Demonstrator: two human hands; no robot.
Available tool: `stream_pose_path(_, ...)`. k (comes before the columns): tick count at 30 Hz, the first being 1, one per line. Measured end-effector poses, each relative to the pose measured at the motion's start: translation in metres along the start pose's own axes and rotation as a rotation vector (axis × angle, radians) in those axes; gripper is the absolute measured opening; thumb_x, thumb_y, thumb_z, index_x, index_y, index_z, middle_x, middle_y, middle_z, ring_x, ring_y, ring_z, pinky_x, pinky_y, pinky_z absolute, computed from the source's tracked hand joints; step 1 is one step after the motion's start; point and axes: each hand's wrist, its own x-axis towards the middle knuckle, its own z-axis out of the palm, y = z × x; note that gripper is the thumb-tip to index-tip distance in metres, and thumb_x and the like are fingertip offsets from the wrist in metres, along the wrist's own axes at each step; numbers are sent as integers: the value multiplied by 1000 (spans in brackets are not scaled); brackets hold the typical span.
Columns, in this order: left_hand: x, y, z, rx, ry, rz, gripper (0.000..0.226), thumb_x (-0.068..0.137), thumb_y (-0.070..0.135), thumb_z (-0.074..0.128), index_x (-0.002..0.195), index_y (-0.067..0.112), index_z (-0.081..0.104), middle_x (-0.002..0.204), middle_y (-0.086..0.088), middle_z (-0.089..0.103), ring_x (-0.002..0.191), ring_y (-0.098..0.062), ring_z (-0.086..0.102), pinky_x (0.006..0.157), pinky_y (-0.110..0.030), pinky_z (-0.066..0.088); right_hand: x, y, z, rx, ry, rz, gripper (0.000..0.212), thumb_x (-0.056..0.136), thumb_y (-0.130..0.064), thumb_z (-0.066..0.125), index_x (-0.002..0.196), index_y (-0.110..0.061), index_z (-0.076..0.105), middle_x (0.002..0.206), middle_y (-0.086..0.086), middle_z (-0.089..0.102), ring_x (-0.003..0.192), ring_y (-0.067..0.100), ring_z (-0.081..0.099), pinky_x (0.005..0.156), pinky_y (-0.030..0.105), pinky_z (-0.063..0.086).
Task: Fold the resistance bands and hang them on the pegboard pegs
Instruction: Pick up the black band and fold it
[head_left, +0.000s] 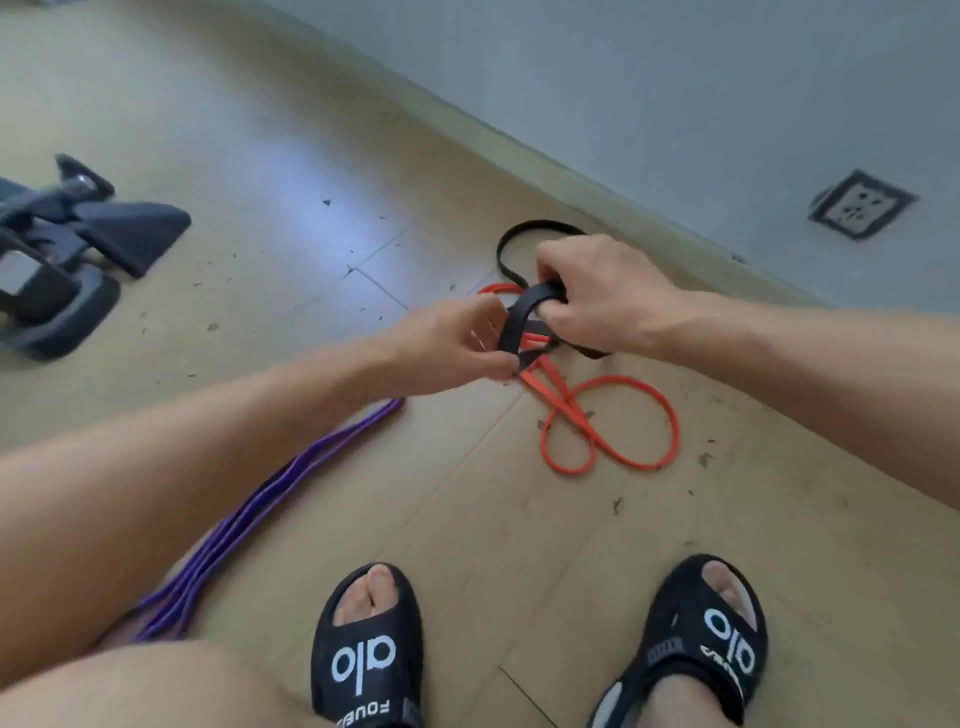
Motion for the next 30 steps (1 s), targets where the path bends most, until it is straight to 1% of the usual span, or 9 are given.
stream_pose_path(2,-9,36,-21,28,14,67,20,90,34,74,103,29,60,105,7,73,99,-14,70,95,-39,55,-18,-9,-43,85,60,37,7,84,-23,59,89,-19,55,90,4,60,87,30,57,69,38,46)
stream_pose_path(5,-23,85,-45,48,50,129,27,89,37,65,114,26,64,108,7,73,104,-17,70,96,-40,55,-46,-16,-94,181,183,114,7,85,-23,61,90,-19,58,89,4,62,86,26,56,68,31,39)
stream_pose_path(8,-35,126,-59,77,78,174,34,87,41,63,117,23,63,107,6,72,101,-17,69,97,-46,54,-74,-20,-131,291,282,177,10,86,-23,62,93,-17,59,89,1,62,85,22,56,65,32,39)
stream_pose_path(12,-52,165,-59,-40,189,212,50,68,62,67,95,22,57,97,3,69,95,-24,69,90,-52,55,-111,-30,-163,558,296,213,15,82,-11,65,86,-19,53,78,-3,52,72,15,47,60,28,36)
stream_pose_path(15,-59,172,-43,-172,201,297,40,72,53,71,97,26,55,94,3,67,95,-25,68,91,-51,56,-133,-38,-173,738,329,228,20,76,-5,65,81,-18,51,76,1,49,70,17,45,65,34,40)
stream_pose_path(18,-66,175,-28,-234,122,376,29,83,36,71,107,26,58,92,7,67,94,-20,66,96,-55,54,-144,-41,-171,930,375,257,19,70,1,60,80,-14,52,72,6,54,69,21,52,68,43,50)
stream_pose_path(21,-73,181,-21,-230,76,354,20,90,27,72,104,16,63,96,-4,74,94,-18,72,98,-51,55,-150,-43,-168,1096,317,285,18,71,4,58,82,-9,52,69,11,51,65,24,49,62,40,44)
stream_pose_path(24,-74,182,-21,-232,64,337,2,101,18,64,100,17,65,91,-2,77,85,-16,76,92,-43,60,-154,-41,-169,1111,262,275,19,67,-1,60,84,-8,54,72,9,52,66,21,49,62,37,43)
stream_pose_path(30,-77,181,-33,-260,87,350,9,104,24,59,105,17,65,85,1,72,81,-19,73,89,-43,61,-162,-31,-173,1165,208,274,13,82,-3,61,93,-6,56,78,4,55,71,18,46,67,33,43)
